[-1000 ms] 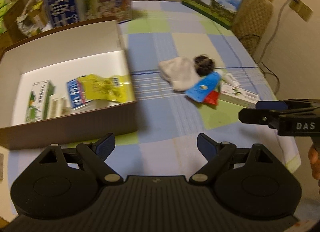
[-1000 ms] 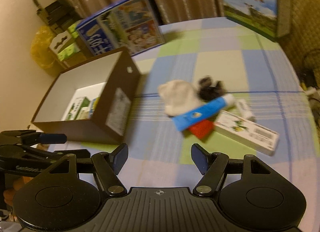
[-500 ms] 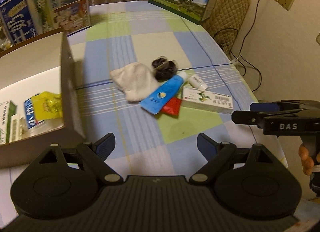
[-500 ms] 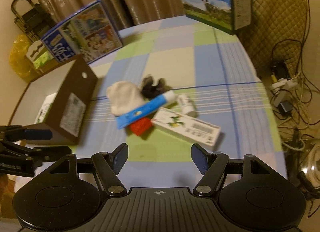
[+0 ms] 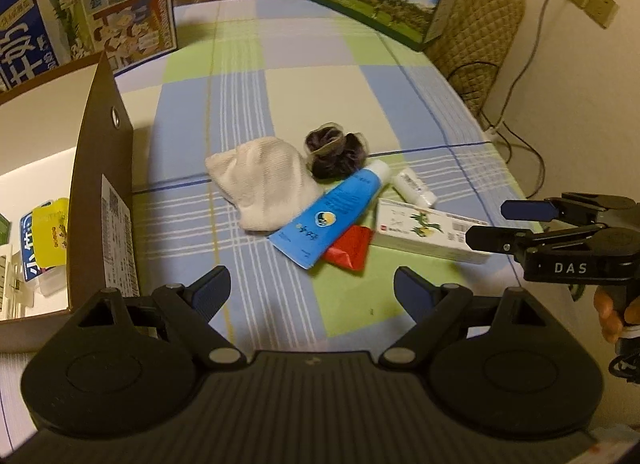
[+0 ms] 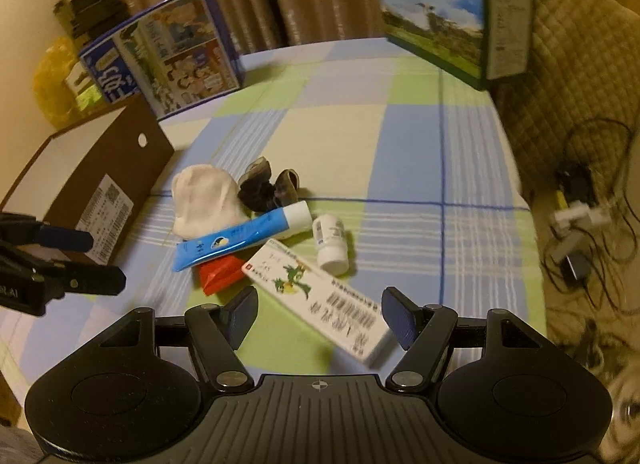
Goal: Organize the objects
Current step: 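Move both grippers out of the box toward the loose items on the tablecloth, then grasp the white-and-green ointment box with the right gripper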
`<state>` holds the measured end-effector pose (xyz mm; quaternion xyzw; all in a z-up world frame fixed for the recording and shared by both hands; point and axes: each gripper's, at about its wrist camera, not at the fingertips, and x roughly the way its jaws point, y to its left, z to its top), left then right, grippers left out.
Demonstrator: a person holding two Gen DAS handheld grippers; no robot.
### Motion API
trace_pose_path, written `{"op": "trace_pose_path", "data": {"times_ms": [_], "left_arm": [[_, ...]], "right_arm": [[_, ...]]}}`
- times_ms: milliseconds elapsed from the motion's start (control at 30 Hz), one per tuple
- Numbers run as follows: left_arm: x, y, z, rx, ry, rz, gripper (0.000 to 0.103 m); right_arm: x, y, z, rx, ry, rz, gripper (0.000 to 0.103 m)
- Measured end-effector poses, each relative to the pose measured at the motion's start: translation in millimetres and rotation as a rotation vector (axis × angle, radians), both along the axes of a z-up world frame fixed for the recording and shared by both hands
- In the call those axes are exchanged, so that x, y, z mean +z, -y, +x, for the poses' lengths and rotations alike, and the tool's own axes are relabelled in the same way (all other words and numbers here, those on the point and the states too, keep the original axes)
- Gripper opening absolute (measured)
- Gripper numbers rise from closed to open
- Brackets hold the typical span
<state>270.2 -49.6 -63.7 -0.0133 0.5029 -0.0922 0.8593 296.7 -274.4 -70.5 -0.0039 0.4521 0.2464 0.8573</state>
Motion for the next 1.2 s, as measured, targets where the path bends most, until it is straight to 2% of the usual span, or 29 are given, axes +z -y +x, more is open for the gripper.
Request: {"op": "trace_pose_path", "data": {"times_ms": [233,367,567,900,967,1000,1200], "left_arm": [[-12.0,-7.8,4.3,0.035,-0.042,0.006,0.086],[-17.0,-10.9,4.0,0.045,-0.059,0.006,0.086],[-22.2,-14.9,4.9,0.054,-0.074,0.0,0.086],[-21.1,-17.2,6.3,0.052,-0.065,0.005,0.086],[-20.9,-18.4,7.0,0.057,-0.066,0.004,0.086],[-20.9,-18.5,7.4,0.058,-0.065,0.003,0.086],[-19.9,-17.3,14.3,0.052,-0.055,0.001,0.086]], "right_arm": [[-25.0,-12.0,24.4,0.128,-0.004,-0.033,0.067],[-33.8,-18.5,20.6,0.199,-0.009,-0.057,0.066],[-35.9,-32.0,-5.8,0.333,0.009,-0.122,0.052],[-44.5,-54.4,3.7,0.266,0.009,-0.157,0.05],[-47.2,-58.3,2.2,0.253,0.019,-0.186,0.038],[-48.3,-59.0,1.7,0.248,0.02,-0.197,0.036],[-34.0,-49.2,-7.3,0.19,0.051,-0.166,0.035]]}}
